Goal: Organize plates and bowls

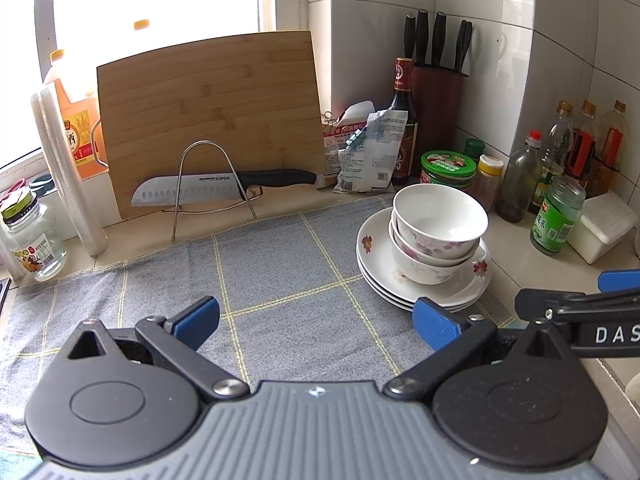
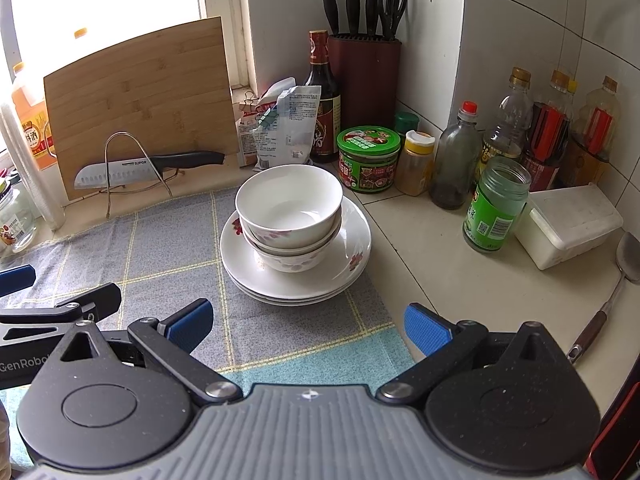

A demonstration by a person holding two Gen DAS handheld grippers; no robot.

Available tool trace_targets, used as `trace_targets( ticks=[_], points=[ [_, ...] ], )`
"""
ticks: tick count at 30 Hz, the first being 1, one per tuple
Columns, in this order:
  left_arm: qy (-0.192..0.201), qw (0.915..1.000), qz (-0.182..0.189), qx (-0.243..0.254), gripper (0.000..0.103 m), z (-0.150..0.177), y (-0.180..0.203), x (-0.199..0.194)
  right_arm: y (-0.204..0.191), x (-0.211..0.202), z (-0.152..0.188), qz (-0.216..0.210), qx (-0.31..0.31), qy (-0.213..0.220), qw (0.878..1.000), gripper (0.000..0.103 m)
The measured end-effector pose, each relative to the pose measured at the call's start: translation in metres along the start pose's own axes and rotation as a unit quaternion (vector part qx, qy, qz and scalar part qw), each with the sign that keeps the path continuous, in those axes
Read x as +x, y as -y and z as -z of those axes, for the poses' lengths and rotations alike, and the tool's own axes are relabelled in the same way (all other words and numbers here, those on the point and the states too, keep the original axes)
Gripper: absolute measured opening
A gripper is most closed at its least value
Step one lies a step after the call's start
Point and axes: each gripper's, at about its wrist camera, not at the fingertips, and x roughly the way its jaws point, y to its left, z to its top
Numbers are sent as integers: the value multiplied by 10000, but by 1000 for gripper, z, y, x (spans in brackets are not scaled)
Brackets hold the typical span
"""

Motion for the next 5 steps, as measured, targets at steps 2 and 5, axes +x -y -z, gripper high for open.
trace_targets(
  ticks=[2, 5],
  points=[
    [1, 10000, 2, 1, 102, 0, 0, 0, -1, 0, 0, -2, 0, -1, 10000, 103],
    [-4, 10000, 8, -6, 102, 0, 0, 0, -1, 0, 0, -3, -3, -4, 10000, 103]
  ],
)
